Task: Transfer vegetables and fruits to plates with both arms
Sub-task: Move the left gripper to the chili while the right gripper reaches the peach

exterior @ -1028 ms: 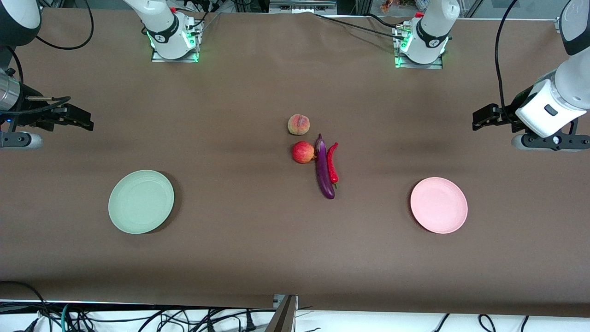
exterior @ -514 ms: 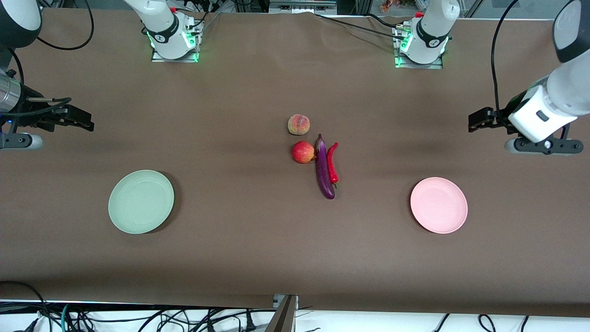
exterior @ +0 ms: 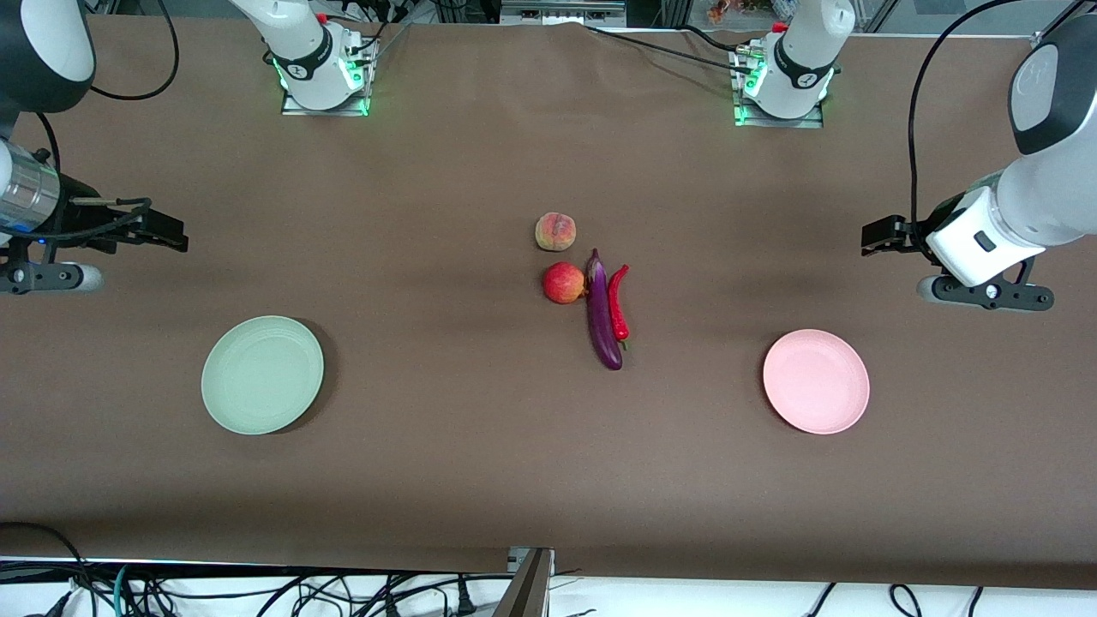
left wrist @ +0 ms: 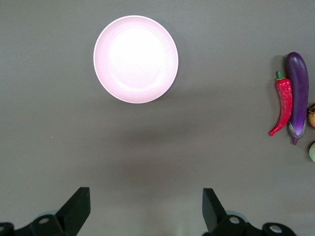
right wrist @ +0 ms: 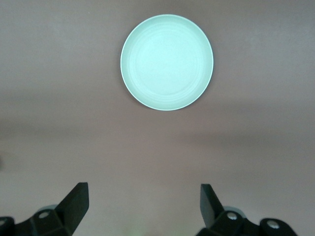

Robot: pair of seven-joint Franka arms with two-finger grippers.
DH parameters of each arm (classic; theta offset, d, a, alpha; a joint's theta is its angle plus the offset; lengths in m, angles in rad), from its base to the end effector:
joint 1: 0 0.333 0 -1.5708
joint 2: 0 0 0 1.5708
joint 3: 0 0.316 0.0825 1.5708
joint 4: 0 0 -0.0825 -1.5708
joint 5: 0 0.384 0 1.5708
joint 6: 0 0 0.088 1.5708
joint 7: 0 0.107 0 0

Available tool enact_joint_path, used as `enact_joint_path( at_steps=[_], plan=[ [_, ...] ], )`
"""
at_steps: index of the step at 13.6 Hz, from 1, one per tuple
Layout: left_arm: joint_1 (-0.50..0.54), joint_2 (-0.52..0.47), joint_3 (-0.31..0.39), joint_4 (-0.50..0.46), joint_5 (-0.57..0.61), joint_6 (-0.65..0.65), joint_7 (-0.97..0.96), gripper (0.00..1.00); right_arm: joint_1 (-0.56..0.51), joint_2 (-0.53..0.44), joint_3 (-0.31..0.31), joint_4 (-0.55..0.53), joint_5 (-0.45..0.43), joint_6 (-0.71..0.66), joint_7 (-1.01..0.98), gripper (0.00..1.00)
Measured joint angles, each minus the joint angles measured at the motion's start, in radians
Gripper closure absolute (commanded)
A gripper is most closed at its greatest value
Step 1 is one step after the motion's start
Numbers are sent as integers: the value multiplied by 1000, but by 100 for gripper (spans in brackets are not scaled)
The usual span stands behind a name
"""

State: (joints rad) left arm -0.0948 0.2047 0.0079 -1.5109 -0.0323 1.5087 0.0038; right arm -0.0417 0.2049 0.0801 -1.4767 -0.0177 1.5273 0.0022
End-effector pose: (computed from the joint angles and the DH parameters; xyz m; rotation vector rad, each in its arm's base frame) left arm 0.5984 -0.0562 0.5291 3.0996 -0.1386 -0.3238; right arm 0.6060 0.0168 0.5462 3.1274 0.0569 -0.2407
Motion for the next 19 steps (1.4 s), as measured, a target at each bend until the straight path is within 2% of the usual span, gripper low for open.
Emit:
enact_joint_path(
  at_steps=[3, 6, 9, 12, 15, 19],
  plan=[
    [-22, 39, -3, -2, -141, 4, -69, 0, 0, 37, -1, 0, 0, -1, 0, 0],
    [-21, 172, -1, -12, -229, 51, -81, 0, 7, 43, 3, 0, 0, -3, 0, 0],
    [-42, 257, -16, -45, -246, 125, -145, 0, 23, 53, 7, 0, 1, -4, 0, 0],
    [-168, 267, -32, -134, -247, 312, -301, 0, 66, 80, 9, -1, 67, 2, 33, 0],
    [-280, 312, -34, -172, -247, 436, -433, 0, 153, 127, 12, -1, 133, 56, 183, 0],
    [-324, 379, -33, -174, -247, 513, -529, 0, 301, 185, 16, -1, 141, 122, 304, 0]
  ],
)
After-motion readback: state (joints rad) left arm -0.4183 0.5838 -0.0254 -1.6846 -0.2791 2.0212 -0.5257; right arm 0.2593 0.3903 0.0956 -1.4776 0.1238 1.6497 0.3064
